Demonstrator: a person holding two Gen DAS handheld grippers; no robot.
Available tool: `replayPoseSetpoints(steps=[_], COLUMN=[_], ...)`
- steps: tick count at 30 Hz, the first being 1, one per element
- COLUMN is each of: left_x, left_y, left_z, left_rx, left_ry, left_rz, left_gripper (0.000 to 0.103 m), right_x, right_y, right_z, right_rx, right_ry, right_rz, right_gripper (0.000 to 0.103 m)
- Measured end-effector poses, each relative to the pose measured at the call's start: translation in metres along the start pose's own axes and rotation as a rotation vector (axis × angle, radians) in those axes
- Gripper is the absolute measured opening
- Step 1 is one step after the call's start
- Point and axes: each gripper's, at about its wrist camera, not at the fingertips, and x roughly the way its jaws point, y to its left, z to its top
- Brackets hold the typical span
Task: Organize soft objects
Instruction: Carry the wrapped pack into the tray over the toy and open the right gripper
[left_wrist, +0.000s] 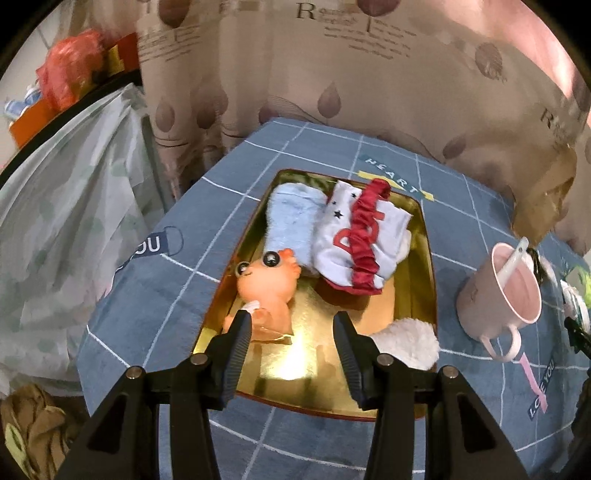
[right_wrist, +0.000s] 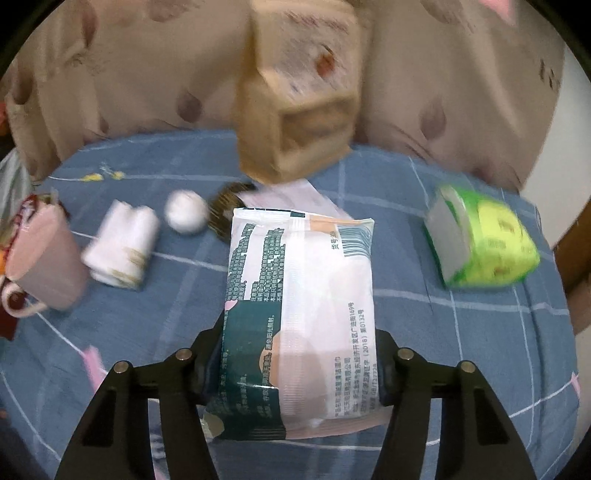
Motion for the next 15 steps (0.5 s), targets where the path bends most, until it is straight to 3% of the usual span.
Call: replayPoseSetpoints(steps=[15], left_x=[-0.006], left_y=[0.034], left_z=[0.0], left_rx=[-0.097], left_ry=[-0.014], left_rz=[0.051], left_gripper=[0.05], right_x=[-0.054], right_y=[0.15], right_z=[0.053], right_rx=[-0.221], right_ry=[-0.115], right_rz=[0.241], right_gripper=[0.058])
